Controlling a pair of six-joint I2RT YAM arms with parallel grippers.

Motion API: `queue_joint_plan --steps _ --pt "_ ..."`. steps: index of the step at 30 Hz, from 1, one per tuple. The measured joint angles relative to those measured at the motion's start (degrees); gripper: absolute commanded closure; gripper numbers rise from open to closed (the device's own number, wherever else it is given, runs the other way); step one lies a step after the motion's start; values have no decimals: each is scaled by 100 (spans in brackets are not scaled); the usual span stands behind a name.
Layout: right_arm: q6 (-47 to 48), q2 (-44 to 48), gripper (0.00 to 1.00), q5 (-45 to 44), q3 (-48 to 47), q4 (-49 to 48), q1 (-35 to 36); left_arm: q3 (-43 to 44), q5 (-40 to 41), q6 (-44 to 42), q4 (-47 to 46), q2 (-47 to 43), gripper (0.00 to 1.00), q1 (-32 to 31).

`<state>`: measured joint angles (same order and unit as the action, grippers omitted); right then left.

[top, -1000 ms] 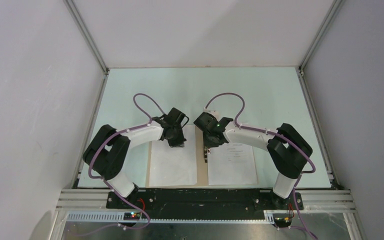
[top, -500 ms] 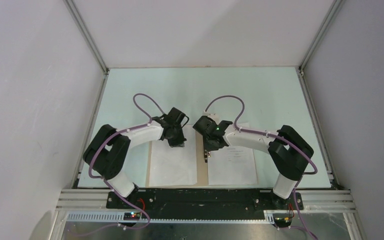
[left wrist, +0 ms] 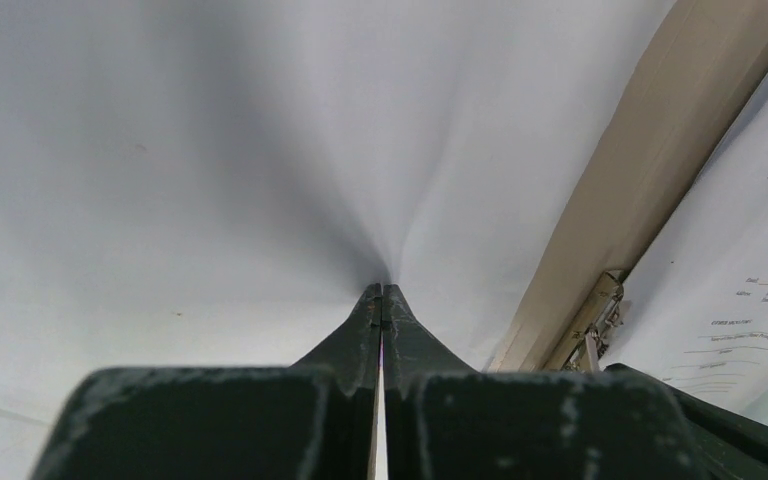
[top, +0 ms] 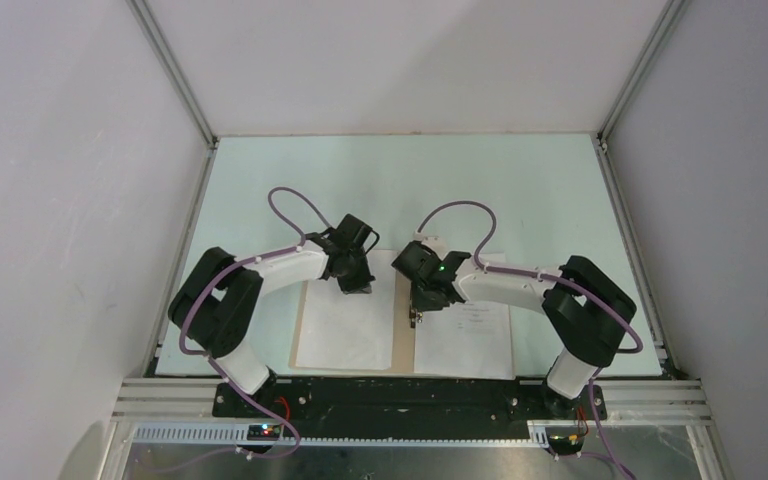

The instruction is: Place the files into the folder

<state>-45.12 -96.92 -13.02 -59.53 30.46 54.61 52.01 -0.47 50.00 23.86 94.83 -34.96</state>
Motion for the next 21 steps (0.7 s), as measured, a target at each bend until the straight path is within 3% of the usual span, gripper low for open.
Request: queue_joint_plan --steps 4,21 --pt "-42 105 75 20 168 -42 17 7 -2 2 4 4 100 2" --pt "-201 822 75 216 459 -282 -160 59 -26 -48 59 4 97 7"
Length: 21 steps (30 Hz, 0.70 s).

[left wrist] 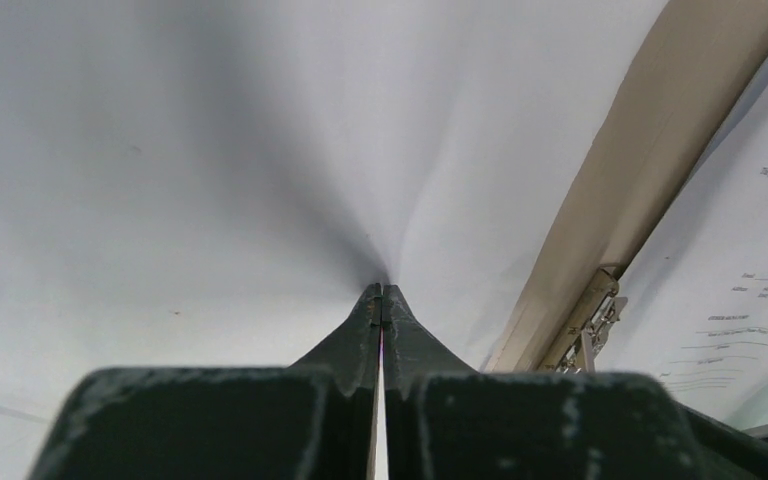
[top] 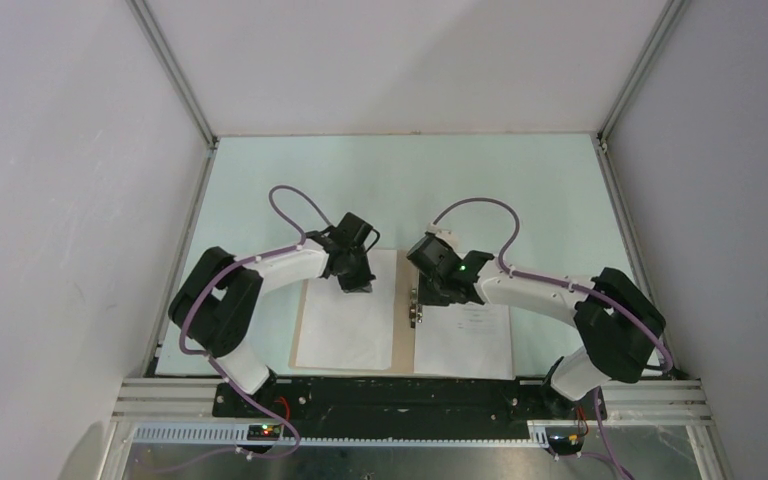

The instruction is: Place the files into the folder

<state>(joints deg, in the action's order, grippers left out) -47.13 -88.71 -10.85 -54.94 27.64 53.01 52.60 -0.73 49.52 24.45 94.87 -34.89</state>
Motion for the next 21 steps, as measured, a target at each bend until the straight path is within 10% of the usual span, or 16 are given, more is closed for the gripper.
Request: queue_joint_plan --steps 21 --pt "-302 -883 94 284 -245 -289 -407 229 -83 -199 372 -1172 91 63"
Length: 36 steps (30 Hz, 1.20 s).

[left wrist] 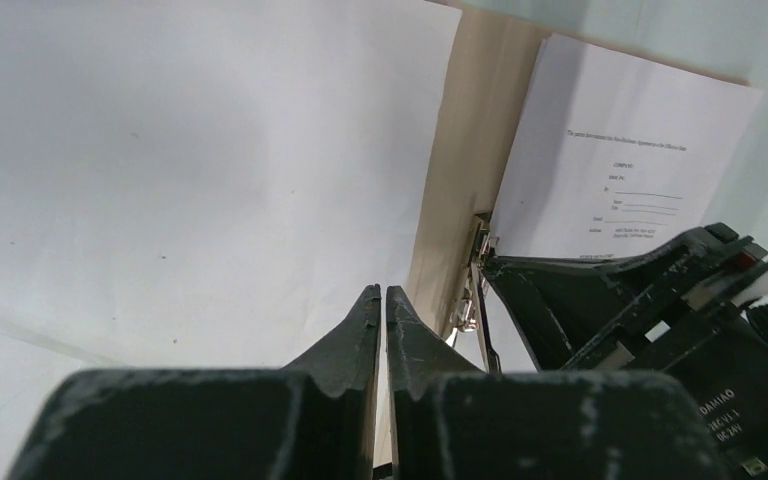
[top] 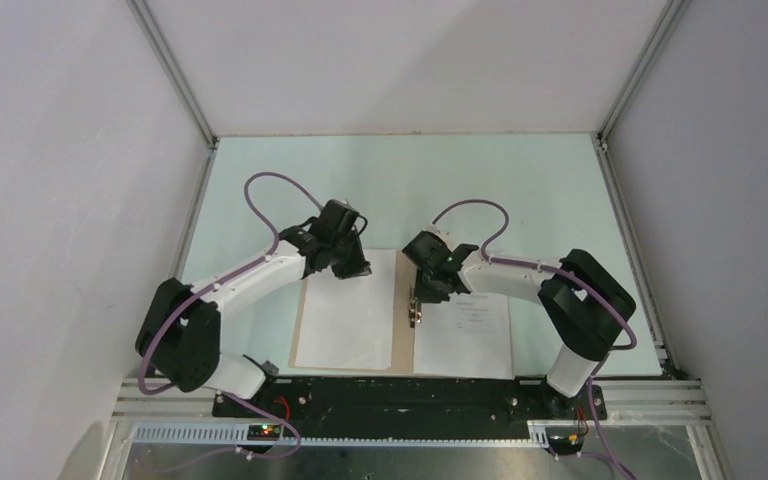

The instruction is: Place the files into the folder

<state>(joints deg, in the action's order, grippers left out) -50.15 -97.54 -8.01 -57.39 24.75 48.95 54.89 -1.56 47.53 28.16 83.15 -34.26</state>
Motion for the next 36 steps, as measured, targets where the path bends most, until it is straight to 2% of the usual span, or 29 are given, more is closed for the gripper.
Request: queue_joint_plan --steps 12,17,21,25,32,36 --pt "356 -396 97 374 -232 -673 -127 -398 184 61 151 -518 89 297" --pt "754 -686 96 658 -444 -1147 -280 -398 210 96 186 -461 79 330" --pt "1047 -846 85 909 -588 -1384 -411 22 186 20 223 118 75 337" --pt "1244 -850 77 942 -710 -1222 -431 356 118 -11 133 616 74 378" --pt "1263 -345 65 667 -1082 -481 -334 380 22 -2 61 693 69 507" --pt "1246 11 62 249 -1342 -131 -55 380 -28 4 46 691 67 605"
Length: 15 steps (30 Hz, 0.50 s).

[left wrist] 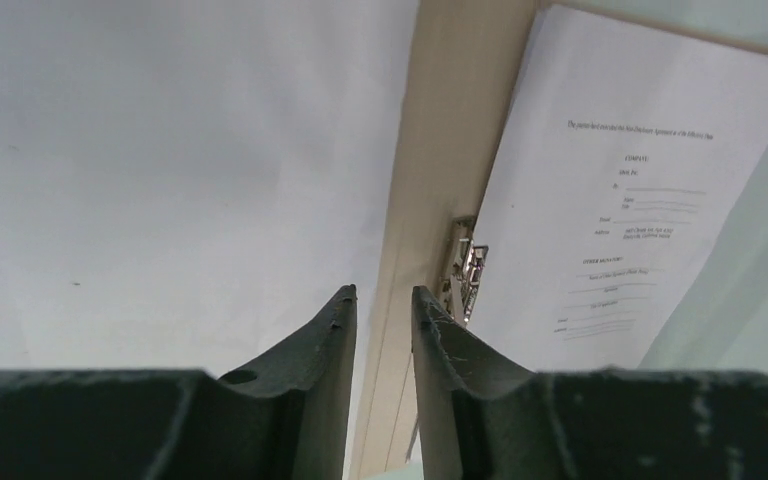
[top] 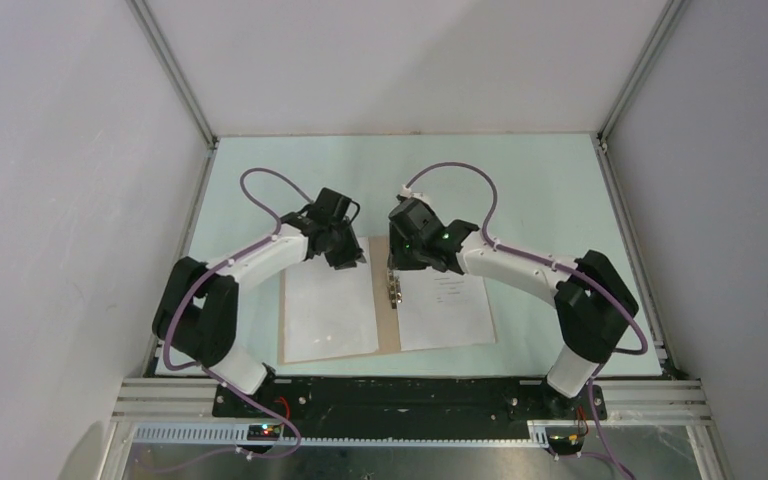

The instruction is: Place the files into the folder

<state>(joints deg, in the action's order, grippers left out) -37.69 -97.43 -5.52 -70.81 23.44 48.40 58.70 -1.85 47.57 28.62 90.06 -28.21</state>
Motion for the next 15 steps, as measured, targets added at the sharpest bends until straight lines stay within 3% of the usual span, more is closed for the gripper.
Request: queue_joint_plan --steps 7,15 --pt "7 -37 61 -632 -400 562 678 -22 -33 2 -24 -166 66 457" --pt "186 -798 61 -1281 -1169 1226 935 -260 -37 2 -52 -715 66 887"
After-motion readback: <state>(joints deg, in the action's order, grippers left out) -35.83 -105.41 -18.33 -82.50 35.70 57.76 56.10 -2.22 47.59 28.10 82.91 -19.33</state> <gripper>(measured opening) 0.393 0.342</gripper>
